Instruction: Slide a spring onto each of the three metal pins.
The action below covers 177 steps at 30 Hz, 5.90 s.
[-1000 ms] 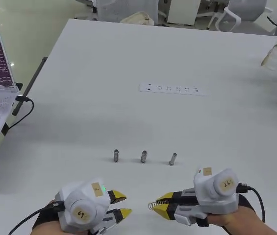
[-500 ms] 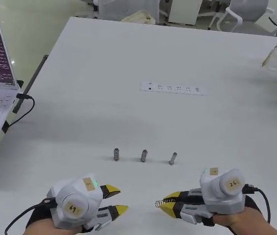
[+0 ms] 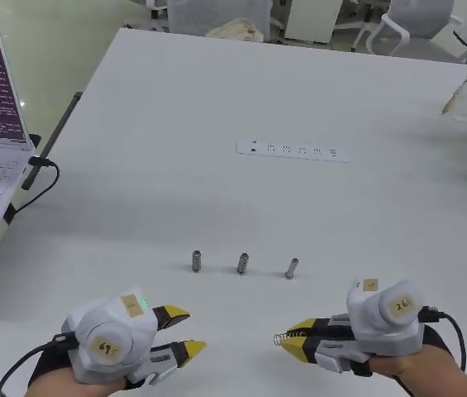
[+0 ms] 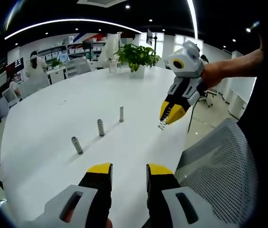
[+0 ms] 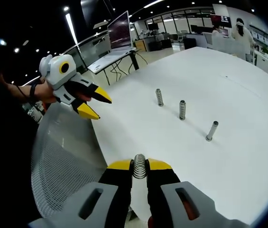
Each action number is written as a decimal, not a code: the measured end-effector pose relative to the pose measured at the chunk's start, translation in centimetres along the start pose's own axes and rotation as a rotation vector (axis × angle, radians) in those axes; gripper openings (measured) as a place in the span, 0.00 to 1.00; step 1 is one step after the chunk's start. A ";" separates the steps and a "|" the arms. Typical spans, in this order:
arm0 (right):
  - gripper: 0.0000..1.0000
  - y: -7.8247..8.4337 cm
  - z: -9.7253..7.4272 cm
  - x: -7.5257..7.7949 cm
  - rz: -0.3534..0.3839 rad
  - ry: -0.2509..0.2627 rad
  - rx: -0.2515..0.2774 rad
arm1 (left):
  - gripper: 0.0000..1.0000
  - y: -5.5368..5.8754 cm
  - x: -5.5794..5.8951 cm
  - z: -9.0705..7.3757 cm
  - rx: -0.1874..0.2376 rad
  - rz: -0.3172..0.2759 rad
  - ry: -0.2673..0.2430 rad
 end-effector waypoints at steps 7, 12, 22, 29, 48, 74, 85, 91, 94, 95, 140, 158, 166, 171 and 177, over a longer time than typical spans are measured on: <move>0.09 -0.5 -0.7 1.1 -0.023 0.018 -0.014 | 0.24 -0.2 -0.4 -0.8 0.013 -0.016 -0.029; 0.09 -0.9 -1.0 1.9 -0.045 0.027 -0.029 | 0.25 -0.2 -0.8 -1.3 0.021 -0.030 -0.050; 0.09 -1.3 -1.4 3.1 -0.100 0.022 -0.087 | 0.28 -0.3 -1.6 -2.1 0.047 -0.067 -0.098; 0.09 -1.7 -1.7 4.3 -0.145 0.023 -0.126 | 0.31 -0.3 -1.9 -2.6 0.043 -0.065 -0.116; 0.09 -3.3 -1.5 6.9 -0.257 -0.002 -0.231 | 0.35 -0.2 -2.9 -3.7 0.058 -0.094 -0.166; 0.09 -5.7 -0.2 10.5 -0.369 -0.034 -0.338 | 0.40 0.0 -3.5 -4.8 0.069 -0.129 -0.215; 0.09 -6.6 1.1 11.4 -0.417 -0.057 -0.370 | 0.42 0.2 -3.6 -5.0 0.065 -0.145 -0.228; 0.09 -7.1 1.8 11.9 -0.441 -0.069 -0.389 | 0.43 0.2 -3.8 -5.2 0.068 -0.156 -0.238; 0.09 -7.4 2.2 12.1 -0.460 -0.073 -0.397 | 0.43 0.2 -4.0 -5.3 0.067 -0.159 -0.243; 0.09 -7.5 2.3 12.1 -0.464 -0.075 -0.398 | 0.43 0.2 -4.0 -5.3 0.066 -0.159 -0.244; 0.09 -6.9 5.4 12.8 -0.563 -0.163 -0.519 | 0.44 0.6 -4.5 -6.4 0.056 -0.199 -0.291; 0.09 -6.3 6.6 13.1 -0.594 -0.189 -0.574 | 0.44 0.8 -4.7 -6.6 0.053 -0.212 -0.299; 0.09 -5.6 7.4 13.2 -0.619 -0.207 -0.608 | 0.44 1.1 -4.8 -6.8 0.051 -0.221 -0.307; 0.09 -5.3 7.9 13.3 -0.621 -0.212 -0.618 | 0.44 1.2 -4.8 -6.9 0.048 -0.223 -0.308; 0.09 -4.8 8.3 13.6 -0.619 -0.216 -0.632 | 0.44 1.0 -5.1 -7.2 0.049 -0.221 -0.313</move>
Point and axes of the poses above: the centre of the closed fingertips' face, and the gripper's own axes: z roughly forward along the fingers, x roughly to its right, y roughly out of its underside, the point moved 7 cm from there along -z, roughly backward along the fingers, and after that the axes turned 14 degrees about x, right-handed, at the moved point
